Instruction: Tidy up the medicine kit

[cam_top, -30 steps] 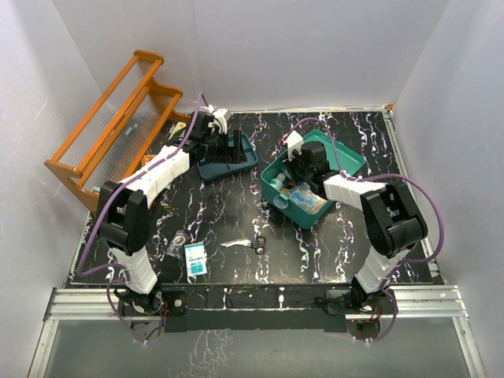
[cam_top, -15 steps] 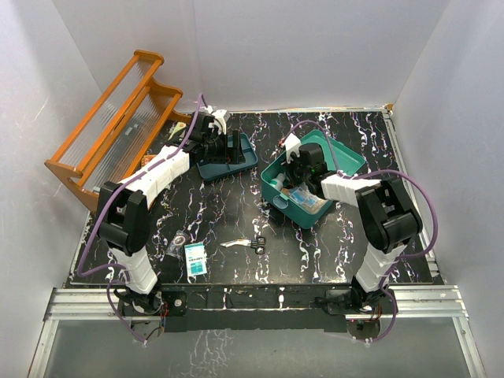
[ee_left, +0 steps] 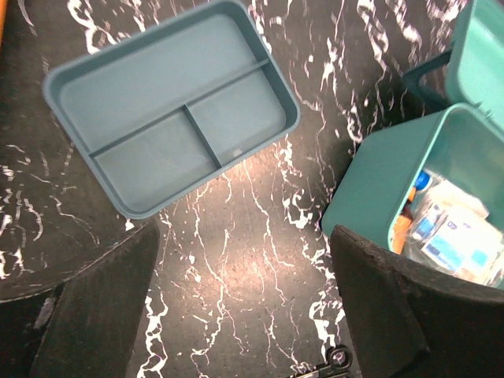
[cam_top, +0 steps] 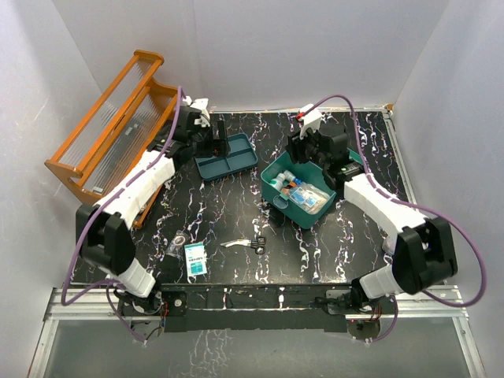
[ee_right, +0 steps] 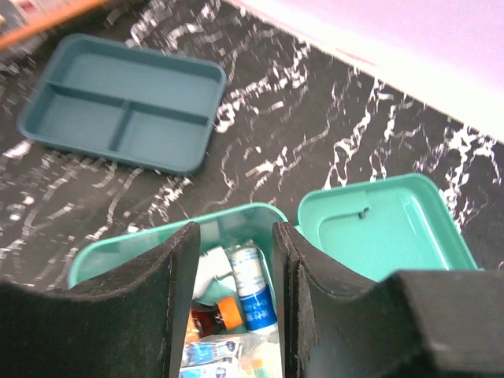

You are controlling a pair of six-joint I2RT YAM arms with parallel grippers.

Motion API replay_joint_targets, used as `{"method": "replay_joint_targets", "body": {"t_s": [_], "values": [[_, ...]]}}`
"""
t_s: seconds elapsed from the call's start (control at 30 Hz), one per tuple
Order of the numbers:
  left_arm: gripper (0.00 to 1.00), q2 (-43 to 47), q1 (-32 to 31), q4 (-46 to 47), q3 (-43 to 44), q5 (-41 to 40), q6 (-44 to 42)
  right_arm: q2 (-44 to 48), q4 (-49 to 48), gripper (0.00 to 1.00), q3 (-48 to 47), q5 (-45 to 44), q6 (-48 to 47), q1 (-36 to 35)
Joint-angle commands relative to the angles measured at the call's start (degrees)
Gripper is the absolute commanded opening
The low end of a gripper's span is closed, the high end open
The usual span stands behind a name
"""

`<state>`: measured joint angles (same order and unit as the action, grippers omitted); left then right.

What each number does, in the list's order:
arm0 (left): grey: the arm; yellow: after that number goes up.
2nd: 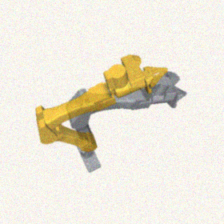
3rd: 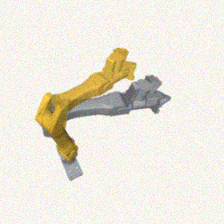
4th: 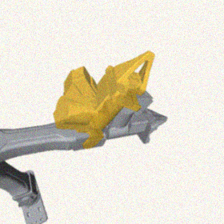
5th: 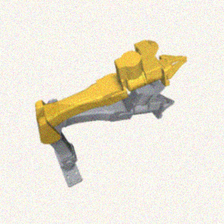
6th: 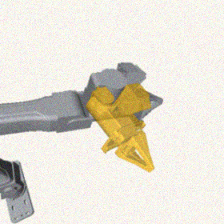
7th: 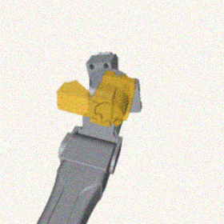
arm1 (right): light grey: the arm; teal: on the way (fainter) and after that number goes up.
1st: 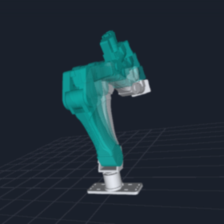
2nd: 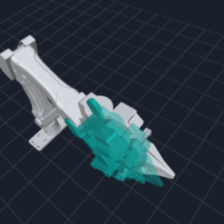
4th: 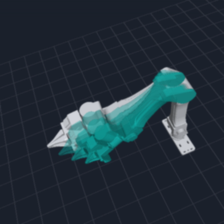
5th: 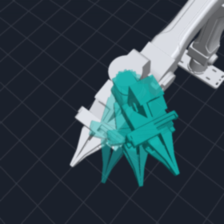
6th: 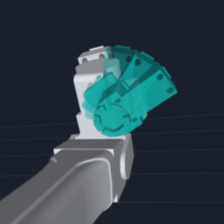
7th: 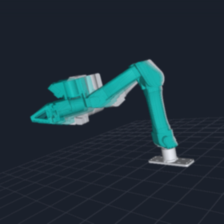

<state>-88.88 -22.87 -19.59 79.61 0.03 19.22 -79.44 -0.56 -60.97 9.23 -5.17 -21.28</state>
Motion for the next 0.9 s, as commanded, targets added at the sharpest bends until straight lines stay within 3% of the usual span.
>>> {"method": "replay_joint_targets", "body": {"t_s": [0.0, 0.17, 0.3, 0.43, 0.6, 0.87], "values": [[0.99, 9.7, 0.3, -1.1, -3.5, -6.9, 3.2, 3.5, 7.2, 0.47, -7.3, 4.1, 6.5, 0.0], [0.99, 18.5, 0.5, -2.6, -8.2, -10.1, 5.2, 3.0, 16.4, 0.45, -16.0, 4.3, 14.9, -0.7], [0.99, 24.9, 0.5, -4.5, -13.7, -11.1, 7.8, 3.3, 15.3, 0.34, -15.4, 3.3, 22.7, -2.4], [0.99, 30.2, 0.5, -8.0, -19.6, -11.8, 12.5, 2.1, 13.5, 0.32, -13.9, 6.2, 29.4, -4.5], [0.98, 33.1, 0.6, -14.4, -24.4, -14.5, 20.1, -1.1, 12.5, 0.39, -12.9, 5.4, 28.5, -11.6], [0.8, 30.4, 0.6, -23.5, -29.5, -18.4, 31.4, -7.7, 15.0, 0.43, -14.2, -0.4, 24.9, -20.4]]}}
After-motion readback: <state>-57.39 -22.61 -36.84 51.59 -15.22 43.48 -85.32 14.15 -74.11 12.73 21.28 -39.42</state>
